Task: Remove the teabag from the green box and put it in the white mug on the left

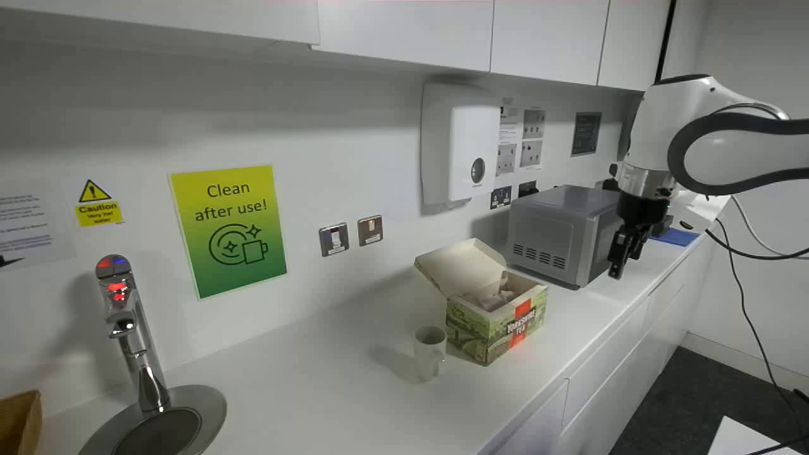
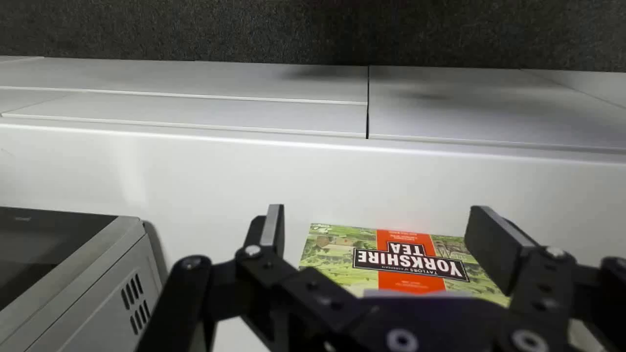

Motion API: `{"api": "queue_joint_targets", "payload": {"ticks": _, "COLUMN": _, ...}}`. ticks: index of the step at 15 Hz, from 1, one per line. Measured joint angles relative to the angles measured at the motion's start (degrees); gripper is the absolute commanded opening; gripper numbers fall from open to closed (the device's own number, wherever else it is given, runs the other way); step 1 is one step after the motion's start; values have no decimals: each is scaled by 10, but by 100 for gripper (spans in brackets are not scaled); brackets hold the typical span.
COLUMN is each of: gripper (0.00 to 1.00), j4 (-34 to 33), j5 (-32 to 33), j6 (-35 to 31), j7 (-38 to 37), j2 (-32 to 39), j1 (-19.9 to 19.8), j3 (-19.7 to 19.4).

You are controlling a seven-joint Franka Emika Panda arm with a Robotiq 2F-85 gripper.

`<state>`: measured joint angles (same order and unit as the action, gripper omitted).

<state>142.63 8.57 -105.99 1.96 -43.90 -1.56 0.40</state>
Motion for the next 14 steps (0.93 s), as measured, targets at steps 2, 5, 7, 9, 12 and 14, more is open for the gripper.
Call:
{"api": "queue_joint_targets", "payload": {"ticks": 2, "gripper": 100, "j4": 0, "j5": 0, "j6": 0, "j7": 0, "j2": 0, "j1": 0, "j3": 0}}
{"api": "queue_joint_targets", "payload": {"ticks": 5, "gripper": 100, "j4": 0, "j5": 0, "j6": 0, "j7": 0, "j2": 1, "j1": 1, "j3": 0}}
{"api": "queue_joint_targets", "payload": {"ticks": 7, "gripper": 100, "j4": -3, "j5": 0, "j6": -4, "j7": -1, "j2": 8, "j1": 3, "j3": 4}}
{"api": "queue_joint_targets", "payload": {"ticks": 9, "gripper": 100, "j4": -15, "j5": 0, "j6": -22, "j7": -6, "j2": 30, "j1": 6, "j3": 12}}
{"api": "queue_joint_targets", "payload": {"ticks": 12, "gripper": 100, "j4": -47, "j5": 0, "j6": -60, "j7": -19, "j2": 89, "j1": 9, "j3": 29}}
{"api": "queue_joint_targets", "payload": {"ticks": 14, "gripper": 100, "j4": -72, "j5": 0, "j6": -80, "j7": -28, "j2": 133, "j1": 9, "j3": 38}}
